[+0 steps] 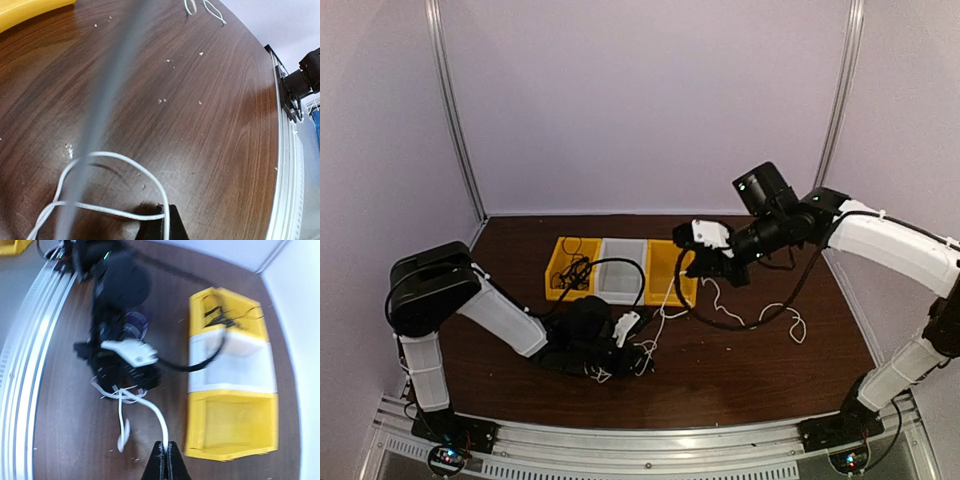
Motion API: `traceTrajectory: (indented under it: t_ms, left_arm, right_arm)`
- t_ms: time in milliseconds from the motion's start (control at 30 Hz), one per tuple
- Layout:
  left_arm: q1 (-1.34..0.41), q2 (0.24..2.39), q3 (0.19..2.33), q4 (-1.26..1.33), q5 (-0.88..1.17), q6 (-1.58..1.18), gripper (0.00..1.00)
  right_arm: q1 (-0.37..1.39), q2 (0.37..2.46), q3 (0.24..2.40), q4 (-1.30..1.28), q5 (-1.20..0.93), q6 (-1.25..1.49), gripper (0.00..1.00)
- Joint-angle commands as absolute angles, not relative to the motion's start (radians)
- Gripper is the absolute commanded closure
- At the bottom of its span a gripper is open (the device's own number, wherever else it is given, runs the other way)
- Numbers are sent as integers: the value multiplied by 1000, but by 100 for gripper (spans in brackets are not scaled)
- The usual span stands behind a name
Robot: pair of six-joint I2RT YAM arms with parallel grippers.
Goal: Untangle the cables
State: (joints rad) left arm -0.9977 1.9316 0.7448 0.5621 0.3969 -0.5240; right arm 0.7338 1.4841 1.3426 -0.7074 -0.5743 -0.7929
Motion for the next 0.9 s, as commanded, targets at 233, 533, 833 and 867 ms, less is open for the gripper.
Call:
traceTrajectory:
  t_ms: [233,533,833,867]
  left_arm:
    - [-1002,1857,626,513,308,-531,100]
    - [-1002,1765,584,483,252,-531,93]
    - [-1002,1624,529,497,223,-534,50]
    - [-1001,1614,531,485,219,-531,49]
  right_arm:
    - [473,1360,1677,-680,-739,-632,100]
    - [445,1432,1856,-580,-631,-556,100]
    - [437,1585,2248,-511,-594,-493,100]
    - [437,1606,2284,-497,-605,-476,100]
